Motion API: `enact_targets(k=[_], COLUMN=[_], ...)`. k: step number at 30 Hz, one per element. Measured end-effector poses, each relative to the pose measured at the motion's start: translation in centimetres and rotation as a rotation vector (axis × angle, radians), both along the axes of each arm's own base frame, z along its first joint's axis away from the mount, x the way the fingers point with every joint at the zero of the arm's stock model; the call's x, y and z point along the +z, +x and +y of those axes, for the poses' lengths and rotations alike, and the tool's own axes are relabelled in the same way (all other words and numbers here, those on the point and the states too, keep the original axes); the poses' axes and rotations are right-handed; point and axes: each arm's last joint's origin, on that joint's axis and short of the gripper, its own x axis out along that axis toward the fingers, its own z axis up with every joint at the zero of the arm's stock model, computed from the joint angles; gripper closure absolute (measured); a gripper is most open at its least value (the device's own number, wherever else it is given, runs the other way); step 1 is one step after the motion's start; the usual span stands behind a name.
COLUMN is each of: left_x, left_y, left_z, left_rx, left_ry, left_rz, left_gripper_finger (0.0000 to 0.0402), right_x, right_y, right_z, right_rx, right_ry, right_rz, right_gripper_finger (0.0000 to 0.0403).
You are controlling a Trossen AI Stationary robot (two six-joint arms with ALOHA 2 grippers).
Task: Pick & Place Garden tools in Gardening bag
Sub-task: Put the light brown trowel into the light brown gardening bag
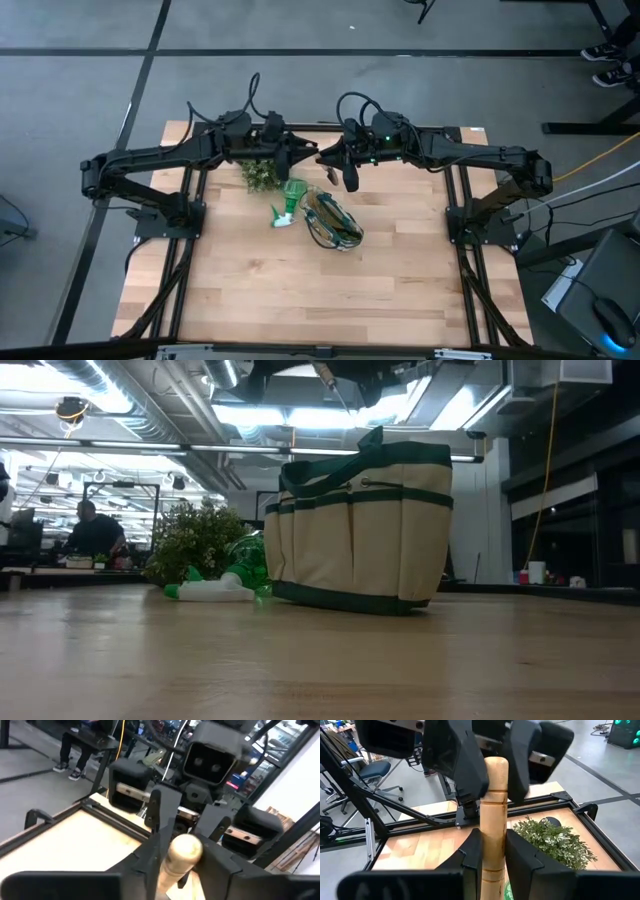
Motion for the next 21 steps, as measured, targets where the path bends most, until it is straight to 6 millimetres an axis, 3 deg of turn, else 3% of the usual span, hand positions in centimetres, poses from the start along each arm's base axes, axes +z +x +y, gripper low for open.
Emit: enact_targets(k=[4,16,21], left_x=[0.4,0.3,0.2], left_y=[-0.7,-1.3,-1.3], left_z=[-0.2,-0.4,-0.5], left_rx=[0.002,-0.02,-0.043], left_ry=[0.045,0.083,0.113], left_rz=[0.009,0.056,0.071], left_gripper_finger=[0.0336,0.0336,0.0336], right_x=[0.0,0.1,0.0], right_y=[0.0,0.0,0.0], right_z=[0.0,0.1,-0.1], right_rx=[-0.003,-0.001,-0.049], right_ry=[0.011,0.095,0.276], right_rz=[-0.003,-0.005,0.01], right_gripper_finger=[0.0345,0.0346,0.0281])
